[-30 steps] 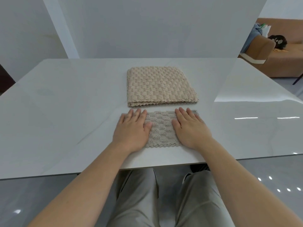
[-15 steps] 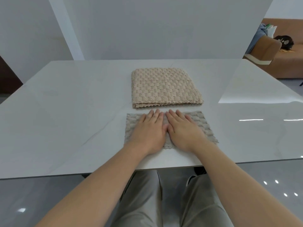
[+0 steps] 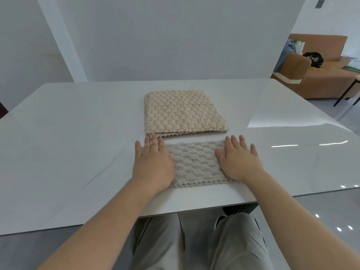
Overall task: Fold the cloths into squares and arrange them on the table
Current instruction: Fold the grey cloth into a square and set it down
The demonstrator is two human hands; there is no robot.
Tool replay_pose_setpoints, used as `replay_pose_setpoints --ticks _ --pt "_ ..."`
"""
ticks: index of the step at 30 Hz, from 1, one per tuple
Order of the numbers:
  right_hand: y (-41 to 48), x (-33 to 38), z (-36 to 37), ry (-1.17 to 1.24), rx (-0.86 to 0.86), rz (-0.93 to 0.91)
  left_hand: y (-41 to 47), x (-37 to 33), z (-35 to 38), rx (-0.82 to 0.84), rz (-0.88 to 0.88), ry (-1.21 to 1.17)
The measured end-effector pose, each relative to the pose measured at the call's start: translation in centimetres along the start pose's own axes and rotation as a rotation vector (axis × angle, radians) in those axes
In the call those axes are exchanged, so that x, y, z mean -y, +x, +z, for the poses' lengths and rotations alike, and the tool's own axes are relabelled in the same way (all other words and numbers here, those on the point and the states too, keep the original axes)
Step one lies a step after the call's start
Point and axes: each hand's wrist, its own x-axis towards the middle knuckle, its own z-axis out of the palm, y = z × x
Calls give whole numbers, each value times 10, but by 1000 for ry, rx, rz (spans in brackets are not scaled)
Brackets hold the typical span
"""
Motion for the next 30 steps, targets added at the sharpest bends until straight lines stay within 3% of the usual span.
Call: replay_pose_setpoints --ticks 4,9,15,22,30 --pt "-5 7 -11 -11 -208 171 4 -39 -2 -35 271 -88" --pt "-4 12 -16 87 -106 272 9 -53 16 75 280 -75" --pt "2 13 -19 197 -36 223 10 -53 22 95 276 -46" --pt "5 15 -39 490 -33 149 9 -56 20 117 267 -54" --pt "-10 14 -63 592 -265 26 12 -78 20 143 282 -89"
